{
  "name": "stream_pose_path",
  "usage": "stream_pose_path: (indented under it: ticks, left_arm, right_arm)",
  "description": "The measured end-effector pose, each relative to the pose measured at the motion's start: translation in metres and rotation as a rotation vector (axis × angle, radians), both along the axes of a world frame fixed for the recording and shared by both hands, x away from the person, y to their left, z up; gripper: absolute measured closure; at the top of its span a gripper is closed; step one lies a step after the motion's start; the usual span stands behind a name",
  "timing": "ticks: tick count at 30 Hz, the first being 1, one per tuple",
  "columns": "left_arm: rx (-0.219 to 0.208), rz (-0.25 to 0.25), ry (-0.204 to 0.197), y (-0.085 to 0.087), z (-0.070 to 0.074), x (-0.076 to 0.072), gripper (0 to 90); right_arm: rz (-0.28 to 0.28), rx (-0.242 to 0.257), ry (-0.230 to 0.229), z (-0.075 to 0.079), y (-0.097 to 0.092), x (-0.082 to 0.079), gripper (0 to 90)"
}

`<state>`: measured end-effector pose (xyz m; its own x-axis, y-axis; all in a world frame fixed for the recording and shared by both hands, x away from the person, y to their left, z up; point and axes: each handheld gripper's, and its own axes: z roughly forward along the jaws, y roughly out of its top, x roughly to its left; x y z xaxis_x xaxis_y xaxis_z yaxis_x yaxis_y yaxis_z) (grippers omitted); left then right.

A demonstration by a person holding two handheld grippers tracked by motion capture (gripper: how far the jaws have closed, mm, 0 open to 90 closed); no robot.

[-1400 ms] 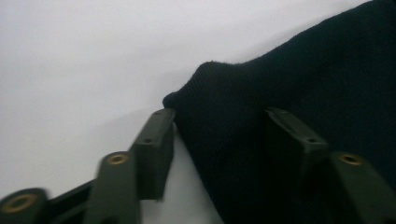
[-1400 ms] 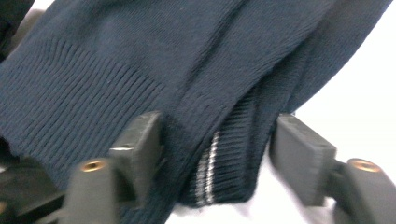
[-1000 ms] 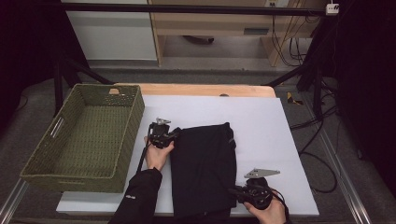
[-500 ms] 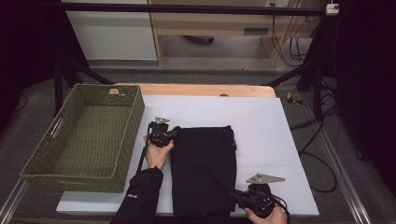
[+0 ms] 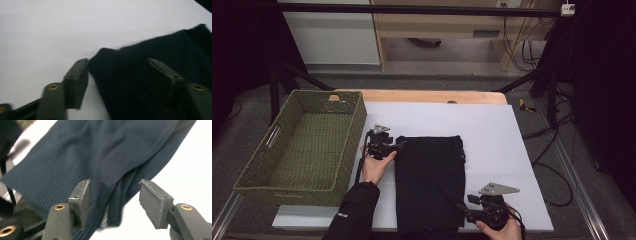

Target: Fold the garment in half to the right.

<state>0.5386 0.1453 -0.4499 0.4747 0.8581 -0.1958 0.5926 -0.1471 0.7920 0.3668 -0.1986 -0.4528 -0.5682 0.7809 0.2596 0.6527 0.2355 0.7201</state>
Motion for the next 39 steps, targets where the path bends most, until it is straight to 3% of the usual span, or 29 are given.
stream_pose_path:
  ticks: [2, 4, 7, 10, 16, 21, 23, 30, 33, 35, 39]
  left_arm:
    - [0.017, -0.018, -0.030, 0.002, 0.006, -0.012, 25.9]
    - [0.001, -0.036, -0.042, 0.004, 0.009, -0.024, 20.7]
    - [-0.046, -0.053, -0.040, 0.009, 0.011, -0.040, 13.3]
    - [-0.036, -0.075, -0.038, 0.011, 0.009, -0.056, 8.3]
    - [-0.023, -0.094, -0.005, 0.010, -0.005, -0.094, 7.5]
    - [-0.015, -0.126, 0.022, 0.004, -0.014, -0.126, 7.7]
    - [0.011, -0.132, 0.025, 0.000, -0.016, -0.137, 7.9]
    - [0.003, -0.161, 0.067, -0.011, -0.025, -0.164, 20.7]
    - [0.026, -0.168, 0.063, -0.016, -0.025, -0.168, 25.8]
    - [0.029, -0.168, 0.087, -0.018, -0.029, -0.169, 31.2]
    - [0.043, -0.173, 0.075, -0.020, -0.031, -0.173, 40.8]
  right_arm:
    - [-0.012, 0.003, -0.018, 0.002, -0.006, 0.007, 39.8]
    - [-0.026, 0.022, -0.025, 0.003, -0.012, 0.016, 36.3]
    - [-0.015, 0.031, -0.044, 0.003, -0.015, 0.029, 27.7]
    - [-0.011, 0.020, -0.076, 0.001, -0.016, 0.042, 21.8]
    - [-0.041, 0.018, -0.143, -0.002, -0.017, 0.075, 20.9]
    - [-0.095, 0.053, -0.153, -0.002, -0.019, 0.104, 21.6]
    - [-0.115, 0.051, -0.152, -0.004, -0.017, 0.116, 21.9]
    - [-0.153, 0.010, -0.146, -0.011, -0.004, 0.156, 23.8]
    - [-0.167, 0.010, -0.124, -0.016, 0.002, 0.173, 26.5]
    - [-0.172, -0.026, -0.107, -0.021, 0.007, 0.182, 29.7]
    - [-0.172, -0.064, -0.075, -0.033, 0.011, 0.193, 35.5]
